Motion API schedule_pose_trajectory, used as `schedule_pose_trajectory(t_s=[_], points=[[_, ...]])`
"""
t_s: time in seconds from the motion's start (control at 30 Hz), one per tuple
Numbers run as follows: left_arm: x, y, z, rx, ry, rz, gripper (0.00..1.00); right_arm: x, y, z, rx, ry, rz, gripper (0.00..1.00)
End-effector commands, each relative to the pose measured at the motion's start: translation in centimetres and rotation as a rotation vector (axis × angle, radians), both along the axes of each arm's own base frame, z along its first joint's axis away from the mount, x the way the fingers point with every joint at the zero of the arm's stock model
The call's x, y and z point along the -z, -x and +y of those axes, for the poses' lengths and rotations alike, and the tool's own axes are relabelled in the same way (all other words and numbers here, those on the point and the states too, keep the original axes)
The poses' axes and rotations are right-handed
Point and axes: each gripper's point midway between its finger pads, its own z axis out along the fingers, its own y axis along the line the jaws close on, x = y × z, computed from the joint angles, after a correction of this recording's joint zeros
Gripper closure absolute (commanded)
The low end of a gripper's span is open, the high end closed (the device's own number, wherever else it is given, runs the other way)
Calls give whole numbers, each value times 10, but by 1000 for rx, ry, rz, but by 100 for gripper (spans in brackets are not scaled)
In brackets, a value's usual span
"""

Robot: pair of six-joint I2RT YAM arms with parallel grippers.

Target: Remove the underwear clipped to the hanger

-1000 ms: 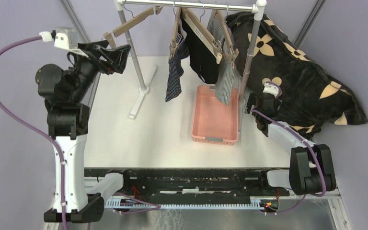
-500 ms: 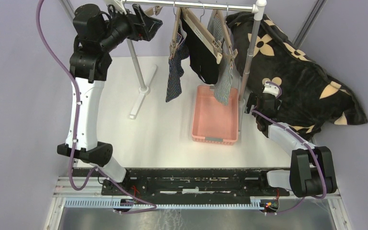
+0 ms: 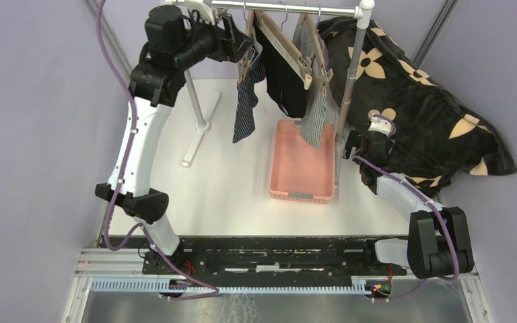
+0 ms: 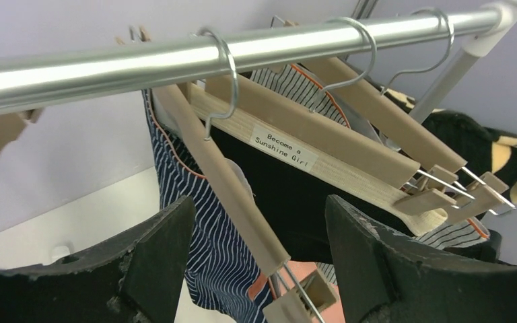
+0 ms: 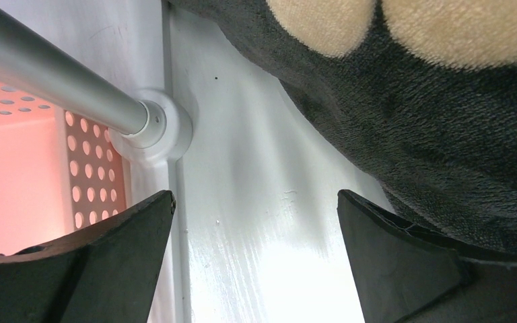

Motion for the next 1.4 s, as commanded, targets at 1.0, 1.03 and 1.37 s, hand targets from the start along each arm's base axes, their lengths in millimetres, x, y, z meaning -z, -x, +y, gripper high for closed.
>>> schedule_pose_trajectory(t_s=[1.0, 1.03, 1.37], points=[[45, -51, -12, -123, -167, -34, 49, -26, -8, 17, -66, -11, -112, 0], [48, -53, -12, -128, -171, -30, 49, -26, -8, 18, -68, -10, -113, 0], [60, -67, -13, -150, -188, -27, 82, -29, -7, 19, -76, -8, -126, 0]])
